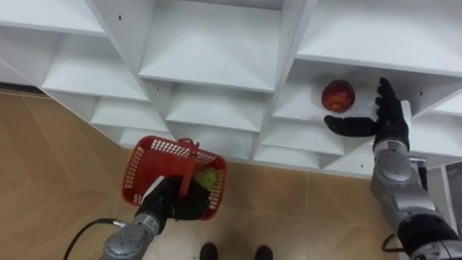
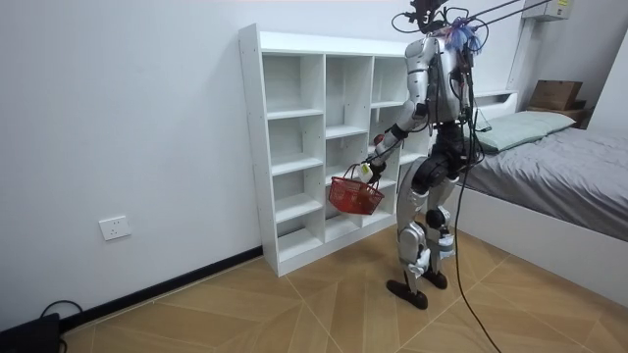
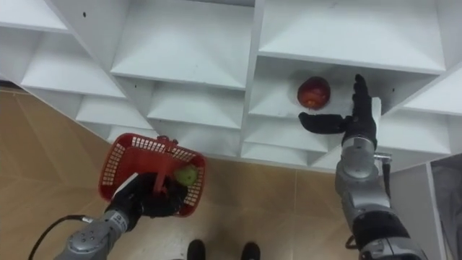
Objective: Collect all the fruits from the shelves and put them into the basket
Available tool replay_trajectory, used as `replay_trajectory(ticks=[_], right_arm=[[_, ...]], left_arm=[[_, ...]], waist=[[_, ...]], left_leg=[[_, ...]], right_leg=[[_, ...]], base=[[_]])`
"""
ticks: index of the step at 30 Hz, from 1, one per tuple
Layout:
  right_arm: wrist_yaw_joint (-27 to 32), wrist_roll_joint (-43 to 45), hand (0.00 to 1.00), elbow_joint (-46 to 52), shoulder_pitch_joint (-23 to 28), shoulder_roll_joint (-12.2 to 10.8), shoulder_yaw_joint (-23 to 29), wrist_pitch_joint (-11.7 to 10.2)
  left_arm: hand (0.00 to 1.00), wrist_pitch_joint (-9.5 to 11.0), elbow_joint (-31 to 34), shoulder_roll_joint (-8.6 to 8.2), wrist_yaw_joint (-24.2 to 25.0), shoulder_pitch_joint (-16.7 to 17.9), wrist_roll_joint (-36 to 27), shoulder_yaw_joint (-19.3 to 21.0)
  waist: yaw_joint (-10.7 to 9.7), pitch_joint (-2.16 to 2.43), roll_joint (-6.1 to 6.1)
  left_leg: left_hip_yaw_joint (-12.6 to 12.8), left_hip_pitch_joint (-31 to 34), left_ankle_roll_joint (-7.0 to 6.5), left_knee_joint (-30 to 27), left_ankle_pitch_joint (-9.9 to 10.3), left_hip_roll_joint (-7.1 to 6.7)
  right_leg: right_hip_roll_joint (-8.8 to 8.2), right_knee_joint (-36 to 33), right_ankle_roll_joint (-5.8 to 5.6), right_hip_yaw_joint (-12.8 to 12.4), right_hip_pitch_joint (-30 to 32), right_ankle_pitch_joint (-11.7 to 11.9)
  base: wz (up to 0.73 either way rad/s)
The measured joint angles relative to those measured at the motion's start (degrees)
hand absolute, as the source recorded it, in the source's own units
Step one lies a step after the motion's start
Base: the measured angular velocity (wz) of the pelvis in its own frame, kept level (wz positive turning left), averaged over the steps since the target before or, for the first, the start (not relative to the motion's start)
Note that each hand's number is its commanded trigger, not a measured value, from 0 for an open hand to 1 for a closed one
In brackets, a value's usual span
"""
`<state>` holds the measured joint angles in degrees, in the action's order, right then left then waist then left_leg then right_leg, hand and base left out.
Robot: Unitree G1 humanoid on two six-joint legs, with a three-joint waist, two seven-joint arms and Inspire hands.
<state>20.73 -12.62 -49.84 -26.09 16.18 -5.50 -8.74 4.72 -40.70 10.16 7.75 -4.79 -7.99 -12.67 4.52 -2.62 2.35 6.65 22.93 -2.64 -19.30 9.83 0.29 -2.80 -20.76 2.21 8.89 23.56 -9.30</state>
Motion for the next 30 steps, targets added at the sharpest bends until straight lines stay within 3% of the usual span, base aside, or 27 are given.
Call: replay_trajectory(ticks=[13, 17, 30], right_arm=[[0.50, 0.07, 0.00, -1.52, -2.10, 0.36, -0.04, 0.20], [0.33, 1.73, 0.00, -1.52, -2.09, 0.91, -0.08, 1.14], [-0.93, 4.60, 0.00, -1.51, -2.10, 1.69, -0.34, 1.26]], left_arm=[[1.00, -1.46, -2.82, -0.03, -0.23, -0.38, -0.31, -1.11], [1.00, -2.24, -2.83, -0.03, -0.77, -0.42, -0.32, -1.14], [1.00, -2.31, -4.29, -0.25, -1.15, -2.07, -0.31, -1.13]], waist=[[0.49, -0.01, -0.06], [0.50, -0.11, -0.23], [0.87, -0.10, -0.48]], left_leg=[[-0.33, 0.77, -0.01, 0.02, -0.01, 0.02], [-0.36, 0.87, -0.02, -0.10, -0.01, 0.01], [-0.31, 1.00, -0.02, -0.04, -0.01, 0.02]], right_leg=[[-0.08, 0.02, 0.00, 0.74, 0.48, 0.01], [-0.10, 0.01, 0.01, 0.79, 0.48, 0.01], [-0.11, -0.13, 0.02, 0.76, 0.75, 0.01]], base=[[0.01], [0.00], [0.00]])
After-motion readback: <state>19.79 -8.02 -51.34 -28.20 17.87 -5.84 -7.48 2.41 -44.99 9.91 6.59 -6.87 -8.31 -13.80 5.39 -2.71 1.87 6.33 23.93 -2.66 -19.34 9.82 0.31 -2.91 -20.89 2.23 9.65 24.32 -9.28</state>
